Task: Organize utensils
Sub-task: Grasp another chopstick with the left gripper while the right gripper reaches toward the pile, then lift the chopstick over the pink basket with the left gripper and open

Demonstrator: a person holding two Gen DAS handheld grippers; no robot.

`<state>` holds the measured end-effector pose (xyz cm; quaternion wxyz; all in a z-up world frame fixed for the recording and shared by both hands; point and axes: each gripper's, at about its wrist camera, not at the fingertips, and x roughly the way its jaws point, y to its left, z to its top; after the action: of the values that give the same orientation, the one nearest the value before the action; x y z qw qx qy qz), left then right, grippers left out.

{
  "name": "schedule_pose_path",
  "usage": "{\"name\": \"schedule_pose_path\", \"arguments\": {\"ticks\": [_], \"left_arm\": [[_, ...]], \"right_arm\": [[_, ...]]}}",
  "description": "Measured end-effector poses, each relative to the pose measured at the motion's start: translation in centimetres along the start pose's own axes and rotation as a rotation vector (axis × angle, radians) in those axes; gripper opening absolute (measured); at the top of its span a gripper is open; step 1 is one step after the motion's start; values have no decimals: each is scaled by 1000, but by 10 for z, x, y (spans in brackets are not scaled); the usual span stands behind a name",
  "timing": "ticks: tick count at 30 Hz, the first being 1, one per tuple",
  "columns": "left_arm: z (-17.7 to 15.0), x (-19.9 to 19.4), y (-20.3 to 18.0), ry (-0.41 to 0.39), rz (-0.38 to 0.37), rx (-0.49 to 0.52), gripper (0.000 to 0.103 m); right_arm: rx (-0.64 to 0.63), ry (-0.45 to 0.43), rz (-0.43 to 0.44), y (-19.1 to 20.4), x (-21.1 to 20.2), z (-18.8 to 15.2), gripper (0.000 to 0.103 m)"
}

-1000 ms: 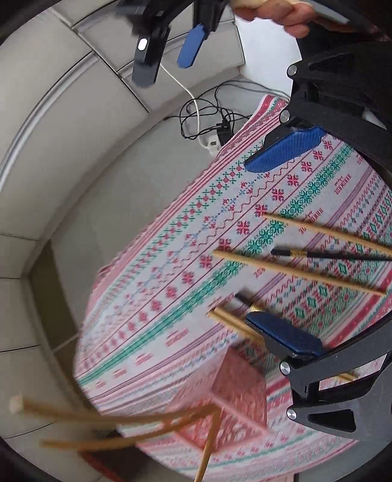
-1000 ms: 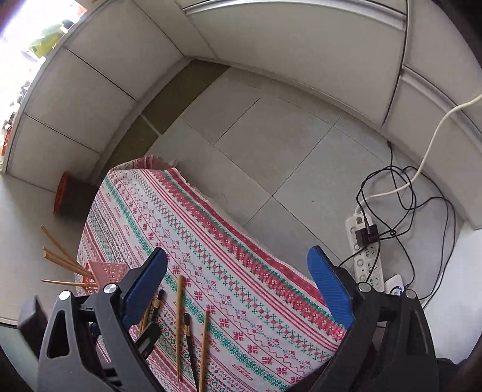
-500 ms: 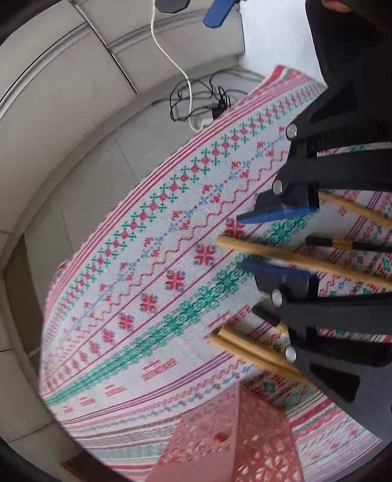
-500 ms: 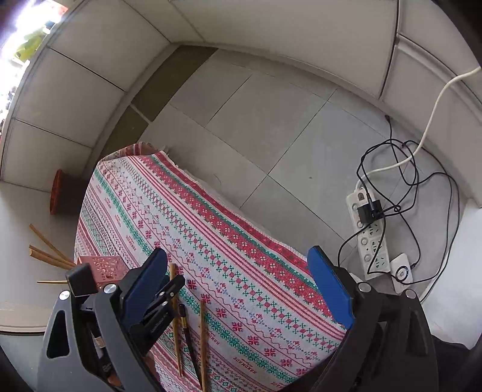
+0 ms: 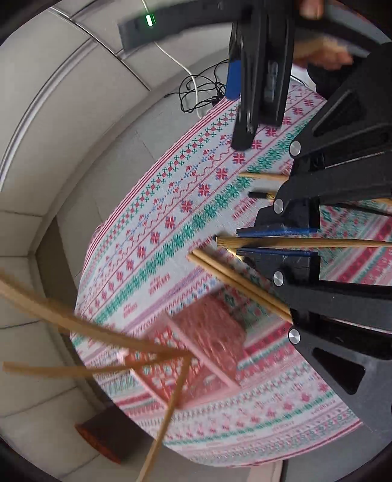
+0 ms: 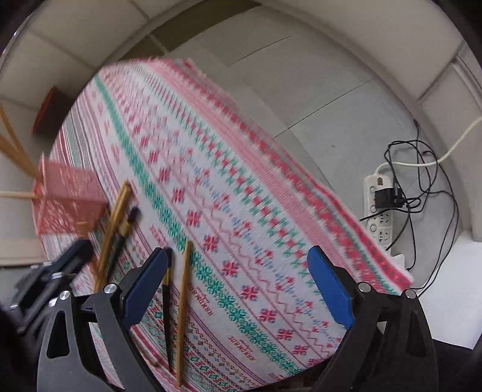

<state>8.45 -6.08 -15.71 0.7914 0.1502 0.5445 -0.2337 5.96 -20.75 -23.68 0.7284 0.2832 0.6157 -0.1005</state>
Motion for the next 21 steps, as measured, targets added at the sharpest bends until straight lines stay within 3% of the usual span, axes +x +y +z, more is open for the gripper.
{"name": "schedule_pose_path", "arguments": {"ticks": [4,6,9,11,13,14,15,21], "left_arm": [[-13,-17,15,-25,8,-19,6],[-19,-24,19,-30,7,-22,6],[-22,-28,24,-35,12,-29,6],[-25,-28,25,-39,17,-33,6],[-26,-31,27,-48,19,-32,6],[-28,-34,27,-55,19,-31,6],[-29,-38,28,-65,18,-30,6],[-37,-69,26,-148,-8,-23,6]], "right_arm": [[-36,46,-19,20,23,-8,75],[-49,82,-24,28,34,-11,72],[-93,46,-76,41,37,-17,69],[-142,8,-130,51,37,-23,54],[-208,-40,-174,62,36,-28,28],[-227,-59,-179,64,36,-31,22],[-232,-65,-174,65,36,-32,13],[-186,-56,-35,53,16,-23,5]]}}
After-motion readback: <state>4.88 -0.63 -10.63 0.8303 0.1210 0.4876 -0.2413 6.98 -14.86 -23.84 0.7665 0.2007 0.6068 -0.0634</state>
